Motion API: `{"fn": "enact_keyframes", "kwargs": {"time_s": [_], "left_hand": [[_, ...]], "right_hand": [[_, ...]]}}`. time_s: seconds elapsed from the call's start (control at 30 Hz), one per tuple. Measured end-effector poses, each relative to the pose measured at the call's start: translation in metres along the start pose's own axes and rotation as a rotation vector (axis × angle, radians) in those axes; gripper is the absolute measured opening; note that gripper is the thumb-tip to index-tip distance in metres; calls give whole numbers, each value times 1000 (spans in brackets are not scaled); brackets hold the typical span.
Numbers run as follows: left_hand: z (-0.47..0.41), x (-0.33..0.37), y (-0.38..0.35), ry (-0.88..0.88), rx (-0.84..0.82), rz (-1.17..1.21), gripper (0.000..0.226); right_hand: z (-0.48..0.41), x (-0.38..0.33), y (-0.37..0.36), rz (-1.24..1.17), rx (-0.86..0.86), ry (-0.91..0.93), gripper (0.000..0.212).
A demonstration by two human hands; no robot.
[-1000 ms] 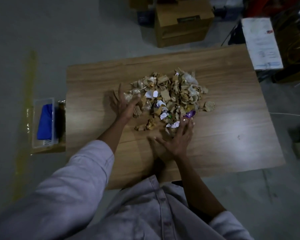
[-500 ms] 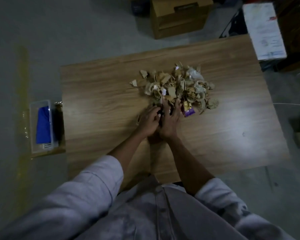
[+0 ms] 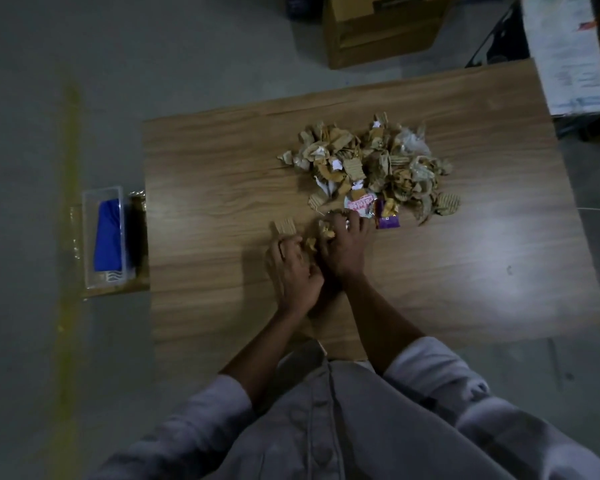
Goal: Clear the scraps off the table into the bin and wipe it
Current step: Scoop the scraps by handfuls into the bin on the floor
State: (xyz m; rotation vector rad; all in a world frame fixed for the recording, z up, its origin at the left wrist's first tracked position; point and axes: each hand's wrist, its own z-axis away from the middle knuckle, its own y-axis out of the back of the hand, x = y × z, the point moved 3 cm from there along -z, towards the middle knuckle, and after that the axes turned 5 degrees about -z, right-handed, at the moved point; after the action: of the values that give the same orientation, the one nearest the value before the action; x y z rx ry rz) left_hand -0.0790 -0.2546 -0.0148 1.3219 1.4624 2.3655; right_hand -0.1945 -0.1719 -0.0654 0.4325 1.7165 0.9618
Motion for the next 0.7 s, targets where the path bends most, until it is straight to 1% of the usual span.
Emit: {"fn": "enact_keyframes", "kwargs": {"time_s": [0.03, 0.1, 0.17, 0.23, 0.33, 0.37, 0.43, 0.47, 0.5, 0.57, 0.6, 0.63, 0.67, 0.7], "left_hand": [[6, -6, -4, 17, -63, -60, 66], [10, -10, -14, 25, -198, -43, 81], [5, -3, -23, -22, -256, -42, 83], [-6, 5, -30, -49, -288, -64, 70], [-19, 15, -33, -144, -231, -73, 36], [-21, 16, -34, -153, -214, -46, 30], [-21, 19, -37, -110, -196, 32, 27], [-19, 23, -37, -51, -205, 106, 28], [-17, 29, -38, 50, -234, 234, 26], [-9, 47, -39, 364, -353, 617, 21], [-4, 58, -40, 544, -447, 805, 26], [1, 66, -40, 695, -546, 942, 35], [5, 75, -38, 773, -614, 1033, 44], [7, 80, -37, 780, -641, 1089, 50]], "right_hand": [[1, -1, 3, -31, 6, -12, 38], [5, -2, 11, -153, 22, -57, 38], [7, 2, 20, -288, 61, -149, 43], [9, 8, 29, -400, 143, -280, 43], [15, 12, 42, -585, 282, -448, 31], [18, 13, 45, -659, 304, -510, 30], [22, 13, 47, -853, 328, -657, 27], [24, 13, 47, -969, 336, -738, 25], [24, 10, 48, -1069, 341, -816, 24], [22, 6, 54, -1165, 368, -906, 20], [22, 2, 57, -1170, 372, -915, 16], [21, -4, 62, -1159, 360, -907, 13], [21, -10, 65, -1156, 342, -874, 12], [21, -17, 67, -1153, 303, -826, 12]]}}
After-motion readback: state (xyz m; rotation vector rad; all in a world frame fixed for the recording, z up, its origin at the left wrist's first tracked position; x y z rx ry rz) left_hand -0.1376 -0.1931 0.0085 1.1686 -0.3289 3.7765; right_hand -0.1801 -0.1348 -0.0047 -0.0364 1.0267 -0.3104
